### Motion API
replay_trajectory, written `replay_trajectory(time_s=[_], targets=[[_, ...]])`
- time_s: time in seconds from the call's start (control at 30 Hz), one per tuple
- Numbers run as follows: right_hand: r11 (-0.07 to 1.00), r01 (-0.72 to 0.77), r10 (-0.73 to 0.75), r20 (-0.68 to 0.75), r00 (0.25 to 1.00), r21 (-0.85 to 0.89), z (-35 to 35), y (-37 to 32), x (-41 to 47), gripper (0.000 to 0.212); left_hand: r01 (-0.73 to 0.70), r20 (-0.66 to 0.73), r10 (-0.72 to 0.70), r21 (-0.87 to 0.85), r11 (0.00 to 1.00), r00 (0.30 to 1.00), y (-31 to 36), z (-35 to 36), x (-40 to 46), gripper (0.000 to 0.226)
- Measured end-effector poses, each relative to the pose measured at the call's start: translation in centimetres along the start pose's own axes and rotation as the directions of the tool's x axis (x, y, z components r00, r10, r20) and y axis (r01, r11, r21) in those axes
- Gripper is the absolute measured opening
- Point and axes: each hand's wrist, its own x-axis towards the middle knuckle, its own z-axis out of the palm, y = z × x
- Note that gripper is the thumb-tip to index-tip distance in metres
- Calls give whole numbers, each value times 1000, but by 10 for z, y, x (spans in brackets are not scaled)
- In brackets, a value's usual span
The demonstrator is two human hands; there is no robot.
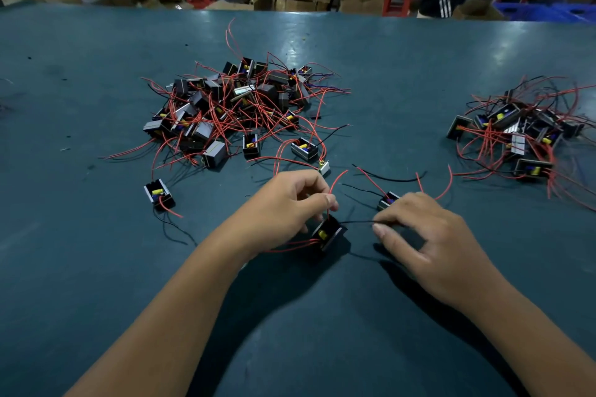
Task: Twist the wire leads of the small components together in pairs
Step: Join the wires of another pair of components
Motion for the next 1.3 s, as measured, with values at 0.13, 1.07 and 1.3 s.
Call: replay_trajectory(time_s=[0.13,1.07,1.3], targets=[[995,-102,99,-146,984,-19,0,5,1,23,-37,100,35,18,999,994,-1,2,-2,14],[932,47,-59,-24,998,-359,9,6,11,28,-164,-70,210,409,897,975,-17,-7,5,10],[939,-40,28,-38,999,-343,10,6,12,11,-331,-2,382,496,803,924,-5,-2,0,22]])
